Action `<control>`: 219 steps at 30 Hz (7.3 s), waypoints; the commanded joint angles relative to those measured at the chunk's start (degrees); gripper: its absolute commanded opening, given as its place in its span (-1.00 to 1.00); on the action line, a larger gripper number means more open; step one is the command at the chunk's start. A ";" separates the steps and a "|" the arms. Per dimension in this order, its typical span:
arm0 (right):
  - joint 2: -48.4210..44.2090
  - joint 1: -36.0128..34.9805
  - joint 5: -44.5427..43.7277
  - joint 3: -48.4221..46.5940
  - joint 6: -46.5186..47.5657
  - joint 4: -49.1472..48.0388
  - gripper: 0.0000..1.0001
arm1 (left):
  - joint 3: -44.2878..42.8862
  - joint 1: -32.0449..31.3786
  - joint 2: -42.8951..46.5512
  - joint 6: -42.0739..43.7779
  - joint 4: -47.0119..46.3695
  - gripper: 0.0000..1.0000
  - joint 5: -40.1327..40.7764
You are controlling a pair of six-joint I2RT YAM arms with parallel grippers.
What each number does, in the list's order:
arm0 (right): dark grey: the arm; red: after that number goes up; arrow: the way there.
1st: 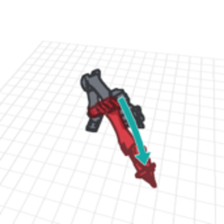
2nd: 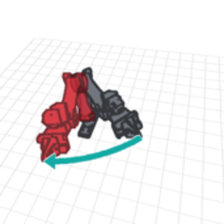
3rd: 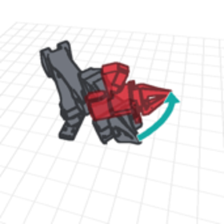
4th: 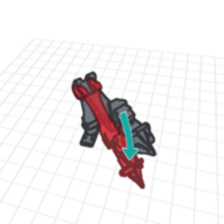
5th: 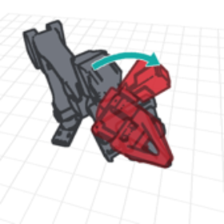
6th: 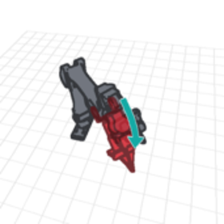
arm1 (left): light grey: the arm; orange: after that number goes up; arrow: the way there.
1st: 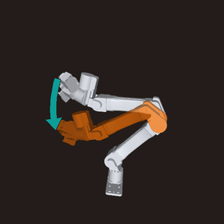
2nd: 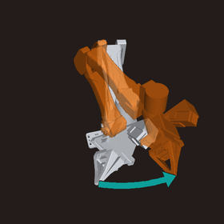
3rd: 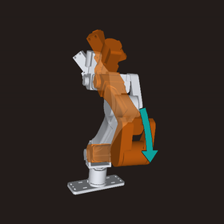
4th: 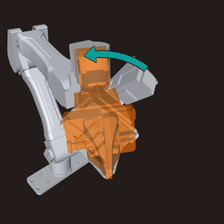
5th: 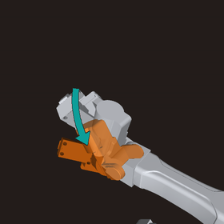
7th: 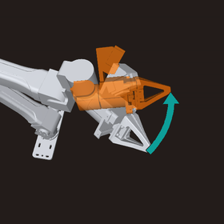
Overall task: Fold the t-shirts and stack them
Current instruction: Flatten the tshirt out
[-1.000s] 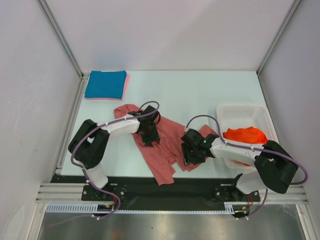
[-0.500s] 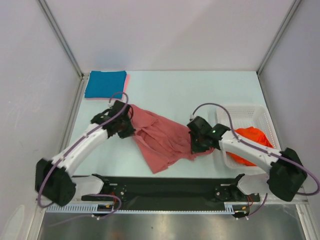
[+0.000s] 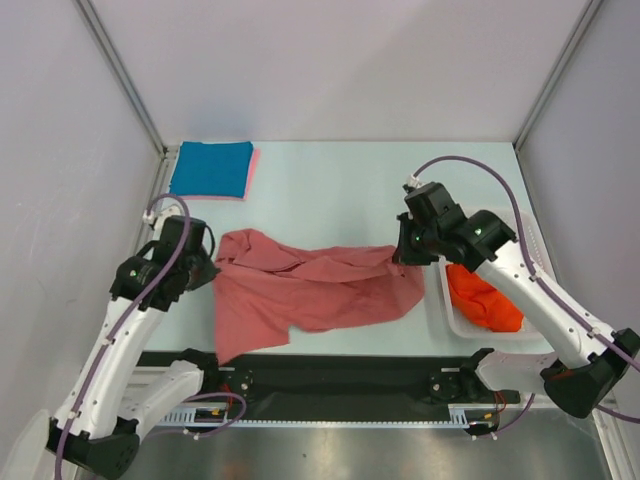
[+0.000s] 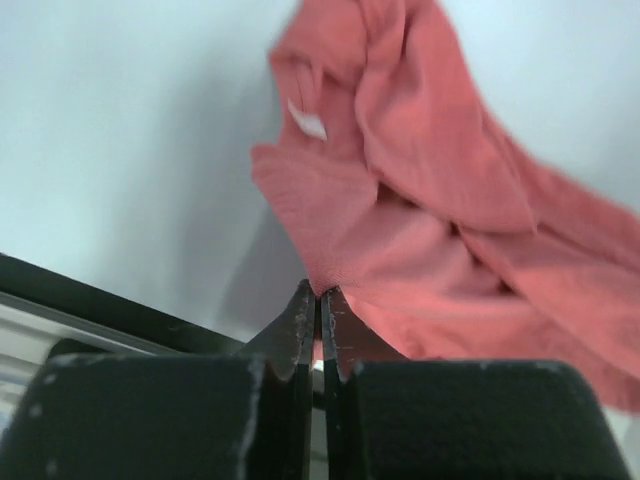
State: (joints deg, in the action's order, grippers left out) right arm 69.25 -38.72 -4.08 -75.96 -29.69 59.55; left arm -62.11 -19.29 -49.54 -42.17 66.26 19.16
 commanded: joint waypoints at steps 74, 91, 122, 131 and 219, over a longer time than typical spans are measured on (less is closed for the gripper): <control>11.24 3.20 6.09 6.38 3.50 -3.83 -1.00 | 6.74 18.67 -7.24 8.51 -10.80 0.67 -6.77; 27.37 7.61 5.22 -3.45 11.24 -7.51 -0.16 | 7.35 18.76 -10.49 8.69 -11.85 0.66 -8.34; 26.98 15.69 3.55 18.83 -1.77 -31.33 -0.15 | 10.34 18.76 -10.49 6.40 -12.56 0.62 -11.86; 27.86 15.96 7.59 19.98 -3.00 -33.80 -0.46 | 9.63 18.76 -10.93 6.23 -12.38 0.62 -11.86; 15.73 12.70 9.08 11.72 6.67 -17.80 -1.00 | 18.43 43.37 -32.99 9.39 -32.95 -0.02 -16.43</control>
State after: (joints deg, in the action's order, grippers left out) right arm 85.45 -25.78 4.23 -64.18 -23.29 42.19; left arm -43.99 23.81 -82.98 -34.22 32.91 2.35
